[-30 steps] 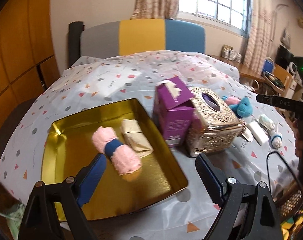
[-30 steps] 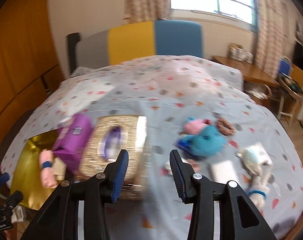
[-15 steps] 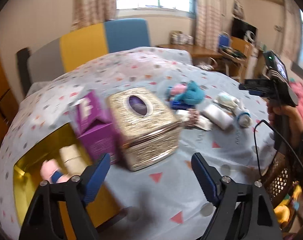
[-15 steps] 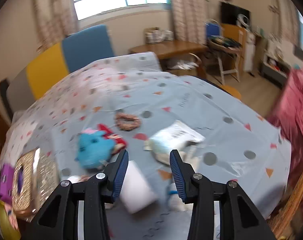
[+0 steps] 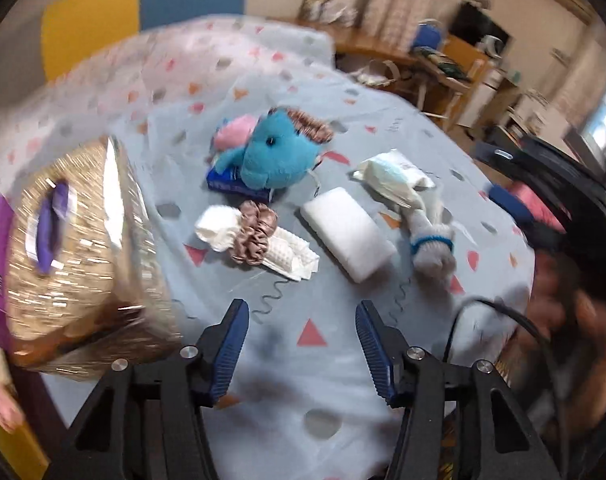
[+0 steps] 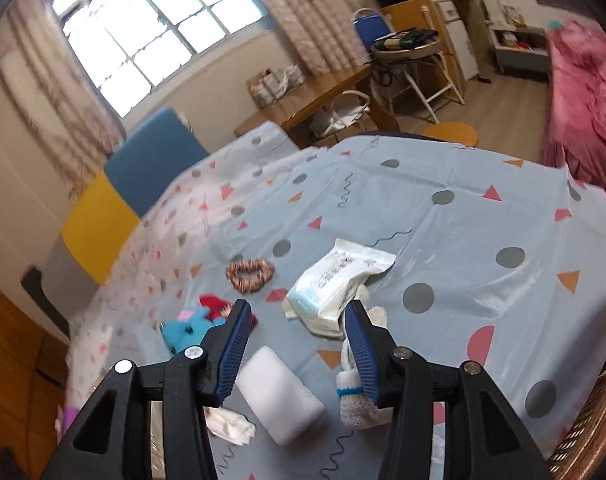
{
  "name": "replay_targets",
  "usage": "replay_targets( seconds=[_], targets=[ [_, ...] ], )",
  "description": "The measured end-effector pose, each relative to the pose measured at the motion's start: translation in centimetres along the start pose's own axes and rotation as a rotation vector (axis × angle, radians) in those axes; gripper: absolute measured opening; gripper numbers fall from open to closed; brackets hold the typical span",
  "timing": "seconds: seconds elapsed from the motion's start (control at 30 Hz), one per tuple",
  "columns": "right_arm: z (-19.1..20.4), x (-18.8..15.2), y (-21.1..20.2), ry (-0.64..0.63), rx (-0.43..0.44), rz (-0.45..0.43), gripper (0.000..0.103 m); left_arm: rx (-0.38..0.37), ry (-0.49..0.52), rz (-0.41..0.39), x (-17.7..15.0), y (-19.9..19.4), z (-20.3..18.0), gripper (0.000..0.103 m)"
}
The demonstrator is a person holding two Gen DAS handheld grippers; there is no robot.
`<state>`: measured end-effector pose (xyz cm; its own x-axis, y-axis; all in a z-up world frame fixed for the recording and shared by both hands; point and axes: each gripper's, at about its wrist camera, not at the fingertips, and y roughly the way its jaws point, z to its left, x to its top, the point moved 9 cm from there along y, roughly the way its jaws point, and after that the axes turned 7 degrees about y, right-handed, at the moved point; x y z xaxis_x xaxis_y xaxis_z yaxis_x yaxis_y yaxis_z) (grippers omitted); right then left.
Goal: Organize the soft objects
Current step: 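Grasp the white cloth with brown scrunchie using the left tool while the right tool approaches the white glove, then carry the white cloth into the gold tray and release it while the right tool grasps the white glove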
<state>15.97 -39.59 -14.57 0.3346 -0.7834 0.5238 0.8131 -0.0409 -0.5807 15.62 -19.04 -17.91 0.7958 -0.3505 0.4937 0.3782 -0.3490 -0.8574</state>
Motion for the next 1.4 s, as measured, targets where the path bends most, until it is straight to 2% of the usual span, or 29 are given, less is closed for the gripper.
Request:
replay_targets(
  seconds=[0.03,0.13,0.23,0.37,0.43,0.5,0.57,0.6,0.67,0.77,0.93,1.1,1.23,1.4],
  targets=[
    [-0.4,0.2,0.0,0.032,0.008,0.0,0.053,-0.006,-0.026,0.016,0.3,0.8,0.2,0.065],
    [-0.9,0.4,0.3,0.089,0.041,0.018,0.054,0.063,-0.075,0.043,1.6,3.5,0.9,0.067],
    [-0.5,0.3,0.4,0.081,0.064,0.03,0.055,0.107,-0.14,0.059,2.4,5.3,1.7,0.072],
    [0.0,-0.1,0.8,0.071,0.088,0.059,0.055,0.189,-0.175,0.049,3.6,7.2,3.3,0.075],
    [0.0,-0.3,0.9,0.071,0.093,0.065,0.055,0.197,-0.196,0.064,3.7,8.3,3.8,0.075],
    [0.1,-0.4,0.9,0.073,0.098,0.07,0.055,0.188,-0.21,0.08,3.6,9.4,4.4,0.072],
    [0.0,-0.4,0.9,0.08,0.102,0.071,0.055,0.157,-0.197,0.093,3.5,10.4,4.4,0.047],
    [-0.1,-0.4,1.0,0.084,0.102,0.071,0.055,0.153,-0.17,0.097,3.5,10.6,4.4,0.047],
    [-0.2,-0.3,1.0,0.09,0.102,0.07,0.055,0.144,-0.116,0.075,3.6,10.5,4.2,0.037],
    [-0.8,-0.1,1.0,0.111,0.088,0.059,0.055,0.13,-0.065,0.069,3.2,10.3,4.0,0.032],
    [-2.8,-0.5,2.1,0.152,-0.031,0.093,0.055,0.151,0.028,0.057,1.6,9.4,3.3,0.031],
    [-4.4,-2.0,3.9,0.133,-0.196,0.176,0.055,0.125,0.049,0.057,0.5,7.9,2.8,0.031],
    [-5.5,-3.0,4.9,0.112,-0.299,0.23,0.055,0.108,0.059,0.027,1.2,6.2,2.1,0.031],
    [-5.6,-4.7,6.5,0.034,-0.381,0.339,0.055,0.071,0.041,-0.016,3.4,3.7,2.2,0.031]
  ],
)
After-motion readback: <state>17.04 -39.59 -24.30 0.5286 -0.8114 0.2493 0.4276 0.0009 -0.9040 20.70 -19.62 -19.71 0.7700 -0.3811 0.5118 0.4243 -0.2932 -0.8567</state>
